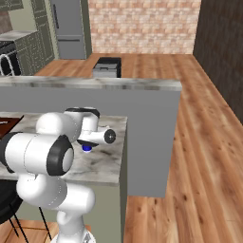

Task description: Place the drinks on the dining counter in a tight cluster.

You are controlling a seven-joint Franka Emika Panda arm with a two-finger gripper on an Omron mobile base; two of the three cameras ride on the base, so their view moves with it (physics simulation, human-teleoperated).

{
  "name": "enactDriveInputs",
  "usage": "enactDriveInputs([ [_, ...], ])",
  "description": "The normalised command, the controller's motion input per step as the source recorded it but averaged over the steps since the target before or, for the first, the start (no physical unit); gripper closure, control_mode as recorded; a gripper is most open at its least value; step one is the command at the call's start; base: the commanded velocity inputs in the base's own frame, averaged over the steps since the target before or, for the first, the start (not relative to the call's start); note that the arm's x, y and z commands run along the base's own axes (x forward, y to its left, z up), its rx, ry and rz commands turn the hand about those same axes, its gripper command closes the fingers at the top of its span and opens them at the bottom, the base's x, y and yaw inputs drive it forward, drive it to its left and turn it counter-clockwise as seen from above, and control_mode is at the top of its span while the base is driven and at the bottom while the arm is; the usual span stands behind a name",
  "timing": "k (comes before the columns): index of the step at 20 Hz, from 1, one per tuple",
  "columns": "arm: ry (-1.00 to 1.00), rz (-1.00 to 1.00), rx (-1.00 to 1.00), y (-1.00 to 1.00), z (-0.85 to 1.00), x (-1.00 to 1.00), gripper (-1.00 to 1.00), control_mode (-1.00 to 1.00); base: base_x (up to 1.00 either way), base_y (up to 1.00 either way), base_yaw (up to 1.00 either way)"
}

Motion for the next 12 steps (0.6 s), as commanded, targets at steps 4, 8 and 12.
enactDriveInputs([
  [4,0.00,0.00,0.00,0.00,0.00,0.00,1.00,-1.00,0.00,0.00,0.00],
  [8,0.00,0.00,0.00,0.00,0.00,0.00,-1.00,-1.00,0.00,0.00,0.00],
  [12,0.00,0.00,0.00,0.00,0.00,0.00,-1.00,-1.00,0.00,0.00,0.00],
])
